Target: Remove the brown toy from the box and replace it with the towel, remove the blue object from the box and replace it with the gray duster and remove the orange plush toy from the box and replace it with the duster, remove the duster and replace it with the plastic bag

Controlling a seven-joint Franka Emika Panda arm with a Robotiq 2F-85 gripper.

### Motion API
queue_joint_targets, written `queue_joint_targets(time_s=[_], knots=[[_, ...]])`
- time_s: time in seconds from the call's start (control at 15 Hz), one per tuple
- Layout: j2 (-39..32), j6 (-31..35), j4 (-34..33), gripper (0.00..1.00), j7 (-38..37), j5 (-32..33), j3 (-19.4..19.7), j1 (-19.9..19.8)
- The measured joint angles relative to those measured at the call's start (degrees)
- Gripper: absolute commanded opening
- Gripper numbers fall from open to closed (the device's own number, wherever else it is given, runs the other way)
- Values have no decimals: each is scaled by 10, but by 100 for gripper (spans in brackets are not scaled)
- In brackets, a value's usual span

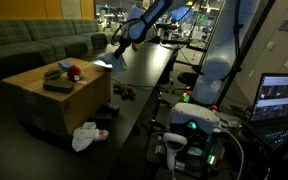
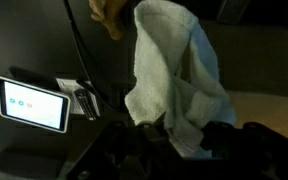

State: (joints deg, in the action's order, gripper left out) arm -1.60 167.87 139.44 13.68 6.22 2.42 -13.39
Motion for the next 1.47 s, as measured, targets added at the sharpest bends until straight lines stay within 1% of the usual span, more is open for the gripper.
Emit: queue_joint_targets(time_s=[0.13, 0.33, 0.53, 0.67, 0.87, 1.07, 1.13, 1.2, 1.27, 1.33, 1.47], knots=[[14, 0, -6, 4, -30, 20, -4, 25], [17, 0, -19, 4, -68, 47, -25, 43], [3, 0, -37, 4, -91, 64, -41, 60], [-19, 0, -55, 4, -118, 95, -43, 67], [-69, -1, -92, 4, -190, 175, -32, 74], [-125, -9, -137, 4, -256, 240, -2, 90], [-143, -12, -152, 9, -277, 258, 10, 98], [-159, -16, -166, 43, -290, 267, 18, 104], [-173, -22, -178, 43, -295, 268, 21, 108], [-185, -27, -188, 48, -297, 268, 22, 110], [-200, -40, -203, 64, -297, 266, 19, 111]])
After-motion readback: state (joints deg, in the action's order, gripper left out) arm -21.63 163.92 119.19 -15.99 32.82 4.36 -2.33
